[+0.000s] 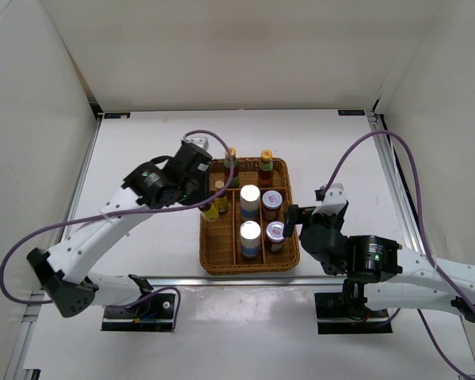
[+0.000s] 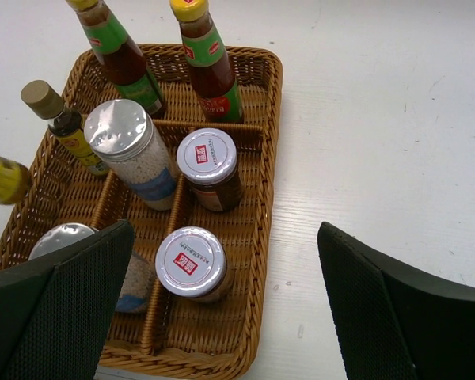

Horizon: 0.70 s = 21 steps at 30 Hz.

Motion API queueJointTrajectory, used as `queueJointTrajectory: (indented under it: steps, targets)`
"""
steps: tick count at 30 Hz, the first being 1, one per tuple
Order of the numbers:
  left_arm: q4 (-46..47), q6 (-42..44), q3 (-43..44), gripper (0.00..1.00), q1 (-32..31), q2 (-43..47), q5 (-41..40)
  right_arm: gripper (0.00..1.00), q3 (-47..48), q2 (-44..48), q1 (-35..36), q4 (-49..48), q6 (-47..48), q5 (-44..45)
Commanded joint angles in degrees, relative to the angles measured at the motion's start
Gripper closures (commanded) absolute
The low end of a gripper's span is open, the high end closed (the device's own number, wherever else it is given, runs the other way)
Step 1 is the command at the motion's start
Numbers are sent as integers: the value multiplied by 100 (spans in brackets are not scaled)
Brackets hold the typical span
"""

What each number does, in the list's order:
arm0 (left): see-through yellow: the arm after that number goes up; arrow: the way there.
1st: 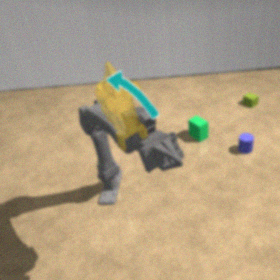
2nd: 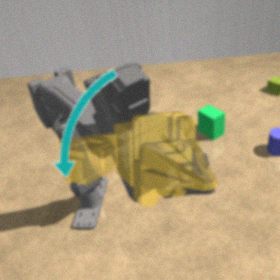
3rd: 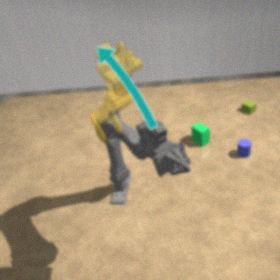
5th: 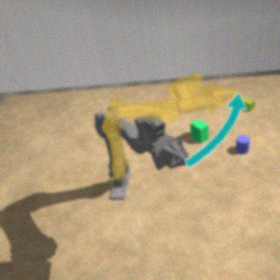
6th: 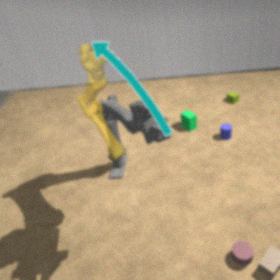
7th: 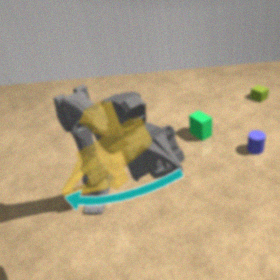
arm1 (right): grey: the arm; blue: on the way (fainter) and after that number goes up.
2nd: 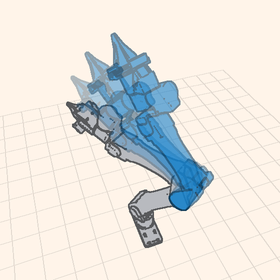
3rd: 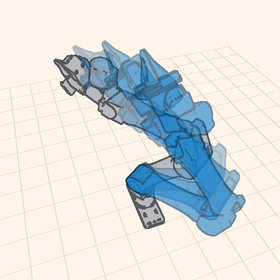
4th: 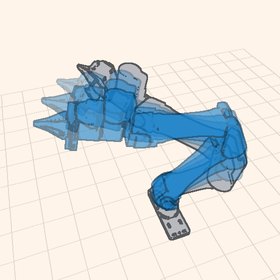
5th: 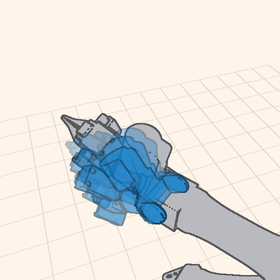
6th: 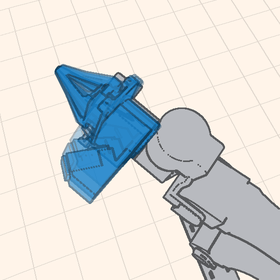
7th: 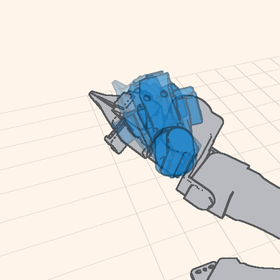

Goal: Organize the condiment bottles

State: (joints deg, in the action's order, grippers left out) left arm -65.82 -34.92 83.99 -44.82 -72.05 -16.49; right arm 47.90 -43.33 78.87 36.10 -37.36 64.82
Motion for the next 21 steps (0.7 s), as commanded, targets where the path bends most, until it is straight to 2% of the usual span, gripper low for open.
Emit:
queueJointTrajectory:
  steps: [1,9,10,11,19,20,21]
  targets:
    - [499,81,-162,89,-167,-300,93,0,70,62,32,-6,-140,260]
    - [1036,11,-795,88,-220,-547,164,0,70,167,32,170,-140,312]
    - [1089,11,-857,83,-220,-616,164,0,70,167,32,170,-140,312]
    - [1089,11,-910,75,-220,-669,164,0,70,167,32,170,-140,312]
    - [1203,-42,-1051,43,-220,-731,164,0,360,-132,32,715,-447,470]
    - [1203,-42,-1051,31,-220,-731,112,0,360,-184,32,784,-447,470]
    - [1203,-42,-999,25,-220,-731,111,0,413,-184,32,837,-447,540]
